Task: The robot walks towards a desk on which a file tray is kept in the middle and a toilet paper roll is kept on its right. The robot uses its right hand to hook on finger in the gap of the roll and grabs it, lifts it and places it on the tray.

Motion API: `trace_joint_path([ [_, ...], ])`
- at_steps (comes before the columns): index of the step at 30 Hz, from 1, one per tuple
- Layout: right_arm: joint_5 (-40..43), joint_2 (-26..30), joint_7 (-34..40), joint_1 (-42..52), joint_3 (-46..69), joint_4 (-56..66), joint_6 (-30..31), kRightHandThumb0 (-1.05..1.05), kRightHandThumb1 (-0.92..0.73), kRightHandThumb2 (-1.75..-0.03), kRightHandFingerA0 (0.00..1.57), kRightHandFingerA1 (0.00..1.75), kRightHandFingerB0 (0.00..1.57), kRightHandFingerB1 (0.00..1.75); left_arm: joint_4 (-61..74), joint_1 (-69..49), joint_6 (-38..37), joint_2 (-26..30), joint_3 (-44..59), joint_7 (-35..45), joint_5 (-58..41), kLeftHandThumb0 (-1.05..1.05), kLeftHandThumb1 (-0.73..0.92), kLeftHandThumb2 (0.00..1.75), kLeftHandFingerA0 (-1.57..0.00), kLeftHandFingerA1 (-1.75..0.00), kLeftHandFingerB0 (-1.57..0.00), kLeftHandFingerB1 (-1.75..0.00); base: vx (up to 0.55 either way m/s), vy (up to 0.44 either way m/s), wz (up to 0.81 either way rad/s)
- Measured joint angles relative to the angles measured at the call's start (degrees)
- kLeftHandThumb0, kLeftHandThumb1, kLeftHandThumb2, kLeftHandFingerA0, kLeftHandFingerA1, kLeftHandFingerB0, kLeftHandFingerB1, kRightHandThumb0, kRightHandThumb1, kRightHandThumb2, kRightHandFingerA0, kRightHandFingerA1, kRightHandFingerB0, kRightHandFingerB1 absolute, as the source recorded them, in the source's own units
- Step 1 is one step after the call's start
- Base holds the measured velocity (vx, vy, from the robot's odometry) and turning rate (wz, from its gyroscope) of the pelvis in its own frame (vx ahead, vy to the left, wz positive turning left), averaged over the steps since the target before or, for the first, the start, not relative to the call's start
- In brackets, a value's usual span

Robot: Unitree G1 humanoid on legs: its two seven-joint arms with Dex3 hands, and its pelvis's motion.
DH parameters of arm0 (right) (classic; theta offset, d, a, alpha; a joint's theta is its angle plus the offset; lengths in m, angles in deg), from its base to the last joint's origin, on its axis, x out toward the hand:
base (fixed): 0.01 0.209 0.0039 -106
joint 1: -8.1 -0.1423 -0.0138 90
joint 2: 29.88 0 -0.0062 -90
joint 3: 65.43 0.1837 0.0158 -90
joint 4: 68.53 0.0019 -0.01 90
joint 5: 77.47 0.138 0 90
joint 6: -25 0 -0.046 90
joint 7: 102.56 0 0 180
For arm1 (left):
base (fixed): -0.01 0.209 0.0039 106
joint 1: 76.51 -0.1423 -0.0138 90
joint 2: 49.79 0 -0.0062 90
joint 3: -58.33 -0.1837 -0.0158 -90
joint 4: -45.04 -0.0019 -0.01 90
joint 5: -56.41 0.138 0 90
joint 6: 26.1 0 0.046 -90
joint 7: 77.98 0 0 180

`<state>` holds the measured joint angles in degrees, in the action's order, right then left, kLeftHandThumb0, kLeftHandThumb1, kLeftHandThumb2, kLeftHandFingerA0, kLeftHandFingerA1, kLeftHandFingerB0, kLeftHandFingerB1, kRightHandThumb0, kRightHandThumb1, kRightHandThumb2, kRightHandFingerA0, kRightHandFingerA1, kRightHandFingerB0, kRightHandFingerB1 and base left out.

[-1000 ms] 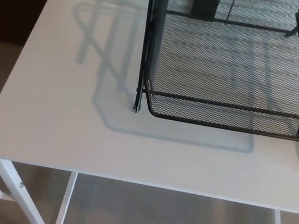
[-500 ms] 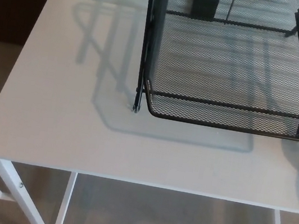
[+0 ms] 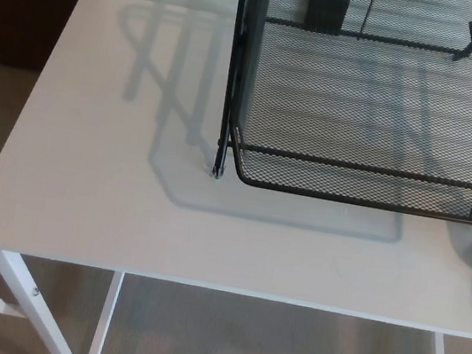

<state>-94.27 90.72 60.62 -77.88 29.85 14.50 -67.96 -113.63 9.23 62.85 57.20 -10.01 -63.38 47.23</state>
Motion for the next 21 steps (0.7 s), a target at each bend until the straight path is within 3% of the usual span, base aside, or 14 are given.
trace_joint_path([
  [3, -1.97, 2.77, -1.28, -2.57, -3.59, -0.39, 0.56, -0.35, -0.63, -0.59, 0.44, 0.41, 0.35, 0.32, 0.30, -0.02, 0.00, 0.22, -0.07, 0.03, 0.00, -0.80, 0.91, 0.73, -0.36, -0.48, -0.16, -0.34, 0.00, 0.000, 0.00],
  [4, -2.70, 3.45, -1.56, -3.31, -4.70, -0.43, 0.83, -0.34, -0.63, -0.59, 0.45, 0.42, 0.36, 0.32, 0.35, 0.02, 0.00, 0.35, -0.13, 0.03, 0.00, -0.78, 0.75, 1.10, -0.32, -0.58, -0.12, -0.46, 0.00, 0.000, 0.00],
  [5, -3.30, 3.88, -1.85, -4.12, -5.56, -0.50, 1.18, -0.40, -0.53, -0.74, 0.48, 0.55, 0.32, 0.43, 0.32, 0.02, 0.00, 0.44, -0.21, 0.02, 0.00, -0.78, 0.75, 1.09, -0.30, -0.57, -0.09, -0.45, 0.00, 0.000, 0.00],
  [6, -3.95, 4.30, -2.18, -5.39, -6.90, -0.95, 1.55, -0.40, -0.52, -0.76, 0.52, 0.58, 0.32, 0.44, 0.23, 0.03, 0.00, 0.47, -0.22, 0.03, -0.01, -0.79, 0.92, 0.72, -0.35, -0.49, -0.15, -0.34, 0.00, 0.000, 0.00],
  [7, -4.48, 4.52, -2.40, -6.31, -7.78, -1.33, 1.82, -0.42, -0.52, -0.78, 0.59, 0.63, 0.33, 0.46, 0.17, 0.06, 0.00, 0.48, -0.21, 0.04, -0.02, -0.79, 0.92, 0.72, -0.35, -0.49, -0.15, -0.34, 0.00, 0.000, 0.00],
  [8, -5.29, 4.80, -2.72, -7.52, -9.10, -1.74, 2.33, -0.34, -0.61, -0.58, 0.68, 0.75, 0.43, 0.35, 0.11, 0.08, 0.00, 0.49, -0.21, 0.04, -0.04, -0.79, 0.91, 0.73, -0.35, -0.48, -0.15, -0.34, 0.00, 0.000, 0.00],
  [10, -6.54, 5.02, -2.99, -9.19, -10.94, -2.49, 3.03, -0.34, -0.61, -0.58, 0.74, 0.77, 0.45, 0.35, 0.08, 0.17, 0.00, 0.50, -0.27, 0.04, -0.03, -0.79, 0.91, 0.73, -0.35, -0.48, -0.15, -0.34, 0.00, 0.000, 0.00],
  [12, -7.82, 4.91, -3.07, -10.59, -12.69, -3.32, 3.77, -0.29, -0.57, -0.57, 0.81, 1.02, 0.49, 0.38, 0.00, 0.19, 0.01, 0.52, -0.36, 0.03, -0.02, -0.79, 0.91, 0.73, -0.34, -0.48, -0.15, -0.34, 0.00, 0.000, 0.00],
  [13, -8.64, 4.68, -2.92, -12.13, -13.89, -4.40, 4.02, -0.30, -0.57, -0.57, 0.77, 1.22, 0.48, 0.38, 0.02, 0.22, 0.01, 0.52, -0.38, 0.04, -0.02, -0.79, 0.92, 0.73, -0.34, -0.48, -0.16, -0.35, 0.00, 0.000, 0.00],
  [15, -9.81, 4.06, -2.42, -14.25, -15.41, -6.20, 4.04, -0.31, -0.57, -0.58, 0.77, 1.25, 0.47, 0.38, 0.23, 0.15, 0.01, 0.52, -0.42, 0.06, -0.03, -0.79, 0.92, 0.73, -0.35, -0.48, -0.16, -0.35, 0.00, 0.000, 0.00],
  [17, -11.16, 3.59, -1.97, -16.40, -17.21, -7.43, 4.10, -0.35, -0.59, -0.58, 0.71, 1.47, 0.50, 0.38, 0.51, 0.10, 0.01, 0.51, -0.62, 0.05, 0.00, -0.80, 0.92, 0.73, -0.36, -0.49, -0.19, -0.36, 0.00, 0.000, 0.00],
  [18, -11.73, 3.52, -1.74, -17.02, -17.87, -7.69, 4.09, -0.36, -0.60, -0.58, 0.68, 1.37, 0.49, 0.37, 0.57, 0.11, 0.01, 0.51, -0.65, 0.05, 0.00, -0.80, 0.92, 0.73, -0.35, -0.49, -0.19, -0.36, 0.00, 0.000, 0.00],
  [21, -14.18, 3.50, -0.33, -18.98, -20.39, -8.17, 4.11, -0.37, -0.54, -0.58, 0.75, 1.38, 0.56, 0.40, 0.53, 0.23, 0.01, 0.51, -0.67, 0.05, -0.02, -0.79, 0.91, 0.73, -0.32, -0.49, -0.18, -0.36, 0.00, 0.000, 0.00],
])
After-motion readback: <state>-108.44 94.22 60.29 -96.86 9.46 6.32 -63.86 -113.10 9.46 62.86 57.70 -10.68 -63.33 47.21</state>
